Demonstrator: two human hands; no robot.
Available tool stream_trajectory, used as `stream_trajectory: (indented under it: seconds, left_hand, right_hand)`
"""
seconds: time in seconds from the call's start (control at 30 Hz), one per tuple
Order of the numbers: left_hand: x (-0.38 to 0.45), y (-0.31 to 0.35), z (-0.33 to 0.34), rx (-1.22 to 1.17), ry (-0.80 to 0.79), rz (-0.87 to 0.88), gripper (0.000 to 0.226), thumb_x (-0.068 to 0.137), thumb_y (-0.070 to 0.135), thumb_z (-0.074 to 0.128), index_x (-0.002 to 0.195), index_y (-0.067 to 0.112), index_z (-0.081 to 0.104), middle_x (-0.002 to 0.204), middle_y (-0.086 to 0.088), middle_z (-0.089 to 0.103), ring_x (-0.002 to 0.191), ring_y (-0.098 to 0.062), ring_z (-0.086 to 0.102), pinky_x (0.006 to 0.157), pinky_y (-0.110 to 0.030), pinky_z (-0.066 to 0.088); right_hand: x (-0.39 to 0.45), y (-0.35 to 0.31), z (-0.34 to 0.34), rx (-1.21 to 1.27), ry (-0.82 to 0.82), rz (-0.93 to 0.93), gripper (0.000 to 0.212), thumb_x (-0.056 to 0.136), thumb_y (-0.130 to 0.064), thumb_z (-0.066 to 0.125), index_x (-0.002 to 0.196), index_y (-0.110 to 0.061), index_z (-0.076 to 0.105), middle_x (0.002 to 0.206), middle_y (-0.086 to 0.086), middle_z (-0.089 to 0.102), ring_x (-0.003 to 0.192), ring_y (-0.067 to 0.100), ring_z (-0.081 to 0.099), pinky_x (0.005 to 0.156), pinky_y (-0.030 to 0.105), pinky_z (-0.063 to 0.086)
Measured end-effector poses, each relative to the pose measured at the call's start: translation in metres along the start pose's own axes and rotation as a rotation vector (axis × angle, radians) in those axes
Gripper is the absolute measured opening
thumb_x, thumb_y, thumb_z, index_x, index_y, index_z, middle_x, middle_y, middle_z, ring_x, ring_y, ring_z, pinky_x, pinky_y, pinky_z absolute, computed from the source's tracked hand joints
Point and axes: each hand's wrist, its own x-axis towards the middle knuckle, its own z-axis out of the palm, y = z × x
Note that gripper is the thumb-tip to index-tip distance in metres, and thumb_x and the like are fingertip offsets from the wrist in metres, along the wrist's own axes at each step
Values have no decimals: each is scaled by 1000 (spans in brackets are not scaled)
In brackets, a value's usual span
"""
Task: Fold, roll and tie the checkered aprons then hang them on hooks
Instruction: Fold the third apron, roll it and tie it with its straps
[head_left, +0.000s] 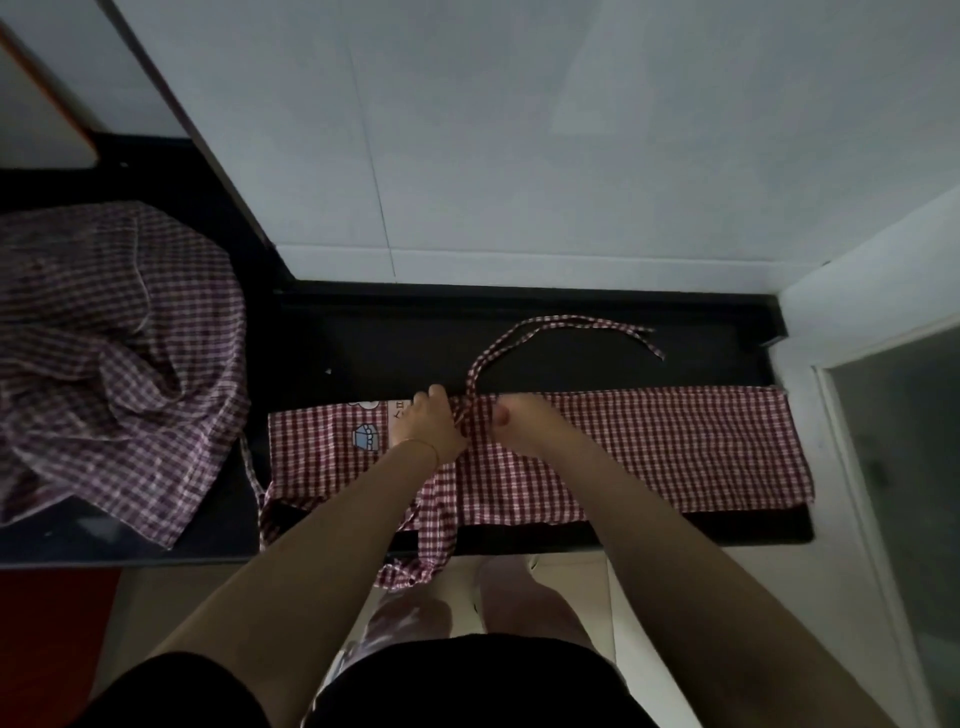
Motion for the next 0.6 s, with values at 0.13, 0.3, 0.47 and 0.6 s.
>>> stream_trajectory:
  seconds: [0.13, 0.3, 0.47, 0.6]
  left_hand:
    - [-5, -13, -3, -36, -40, 8, 38, 91, 21, 58, 125, 10, 47, 128, -14, 54, 113, -30, 57, 94, -45, 52]
    - [-10, -24, -22, 154, -163, 47, 44, 94, 18, 52, 138, 11, 51, 140, -13, 52, 127, -29, 52, 105, -38, 45]
    - [-15, -42, -37, 99, -10, -91, 29, 93, 20, 53, 119, 11, 62, 121, -11, 63, 106, -27, 62, 84, -36, 52]
    - [-16, -55, -57, -249, 250, -247, 29, 94, 16, 47, 121, 8, 55, 114, -12, 64, 96, -28, 62, 77, -38, 52]
  right_hand:
    - [3, 6, 34, 111, -9, -3, 21, 93, -30, 62, 105, -14, 66, 104, 9, 68, 99, 26, 63, 85, 34, 49]
    - [28, 33, 54, -50, 211, 149, 87, 74, -63, 71, 142, -18, 43, 143, 7, 50, 130, 25, 49, 110, 43, 40]
    - [1, 45, 40, -103, 402, 266, 74, 90, -50, 64, 143, -6, 36, 143, 16, 43, 131, 30, 44, 109, 41, 37]
    - [-7, 39, 49, -124, 411, 250, 70, 89, -49, 64, 142, -11, 36, 144, 15, 40, 132, 31, 41, 108, 45, 40]
